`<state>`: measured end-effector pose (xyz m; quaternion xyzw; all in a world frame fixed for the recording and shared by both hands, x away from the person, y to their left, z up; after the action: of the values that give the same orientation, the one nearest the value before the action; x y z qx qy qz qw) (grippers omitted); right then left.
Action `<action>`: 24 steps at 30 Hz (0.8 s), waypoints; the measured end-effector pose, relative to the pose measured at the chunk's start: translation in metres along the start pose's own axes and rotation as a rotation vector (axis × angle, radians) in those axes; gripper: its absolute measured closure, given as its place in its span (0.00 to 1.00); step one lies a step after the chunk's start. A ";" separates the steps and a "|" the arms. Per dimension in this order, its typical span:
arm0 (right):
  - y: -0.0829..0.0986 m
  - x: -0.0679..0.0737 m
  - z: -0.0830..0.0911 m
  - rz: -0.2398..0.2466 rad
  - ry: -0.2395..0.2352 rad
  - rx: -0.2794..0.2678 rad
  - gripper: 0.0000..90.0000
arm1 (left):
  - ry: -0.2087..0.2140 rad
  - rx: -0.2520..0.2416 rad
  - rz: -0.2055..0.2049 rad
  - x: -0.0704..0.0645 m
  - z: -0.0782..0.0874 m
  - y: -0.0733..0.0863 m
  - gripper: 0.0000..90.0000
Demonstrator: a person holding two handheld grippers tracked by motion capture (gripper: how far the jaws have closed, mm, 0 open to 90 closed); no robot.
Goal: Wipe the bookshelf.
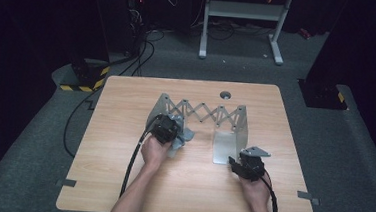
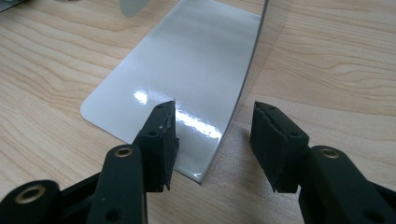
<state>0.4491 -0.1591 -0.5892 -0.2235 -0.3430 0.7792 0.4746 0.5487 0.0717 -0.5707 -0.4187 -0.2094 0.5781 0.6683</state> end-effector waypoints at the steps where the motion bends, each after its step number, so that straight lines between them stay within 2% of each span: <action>1: 0.000 0.000 0.000 0.000 0.000 0.000 0.57 | -0.002 0.002 -0.005 0.000 0.001 0.001 0.94; 8: 0.000 0.000 0.000 0.000 0.000 0.000 0.57 | 0.020 -0.012 0.017 0.002 0.017 0.012 0.94; 12: 0.000 0.000 0.000 0.000 0.000 0.000 0.57 | 0.027 -0.011 -0.003 0.003 0.031 0.023 0.94; 16: 0.000 0.000 0.000 0.001 0.000 -0.001 0.57 | 0.039 -0.013 -0.001 0.003 0.042 0.029 0.92; 17: 0.000 0.000 0.000 0.001 0.000 -0.001 0.57 | 0.040 -0.012 0.001 0.003 0.043 0.030 0.90; 18: 0.000 0.000 0.000 0.001 0.001 -0.001 0.57 | 0.040 -0.012 -0.003 0.003 0.043 0.029 0.80; 19: 0.000 0.000 0.000 0.001 0.001 -0.001 0.57 | 0.039 -0.015 -0.001 0.003 0.043 0.028 0.80; 21: 0.000 0.000 0.000 0.001 0.001 -0.001 0.57 | 0.029 -0.023 0.001 0.003 0.041 0.026 0.64; 22: 0.000 0.000 0.000 0.001 0.001 -0.001 0.57 | 0.027 -0.031 0.011 0.003 0.039 0.025 0.62; 24: 0.000 0.000 0.000 0.001 0.001 -0.001 0.57 | 0.026 -0.021 0.005 0.001 0.035 0.025 0.59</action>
<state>0.4492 -0.1589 -0.5892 -0.2242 -0.3429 0.7793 0.4742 0.5071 0.0837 -0.5717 -0.4334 -0.2057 0.5720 0.6653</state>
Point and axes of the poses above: each handheld gripper's, and its own axes: z roughly backward along the jaws, y roughly out of its underside, x roughly to its left, the point moved 9 cm from there along -z, roughly forward along the jaws, and after that the axes turned 2 degrees about y, right-handed, at the moved point
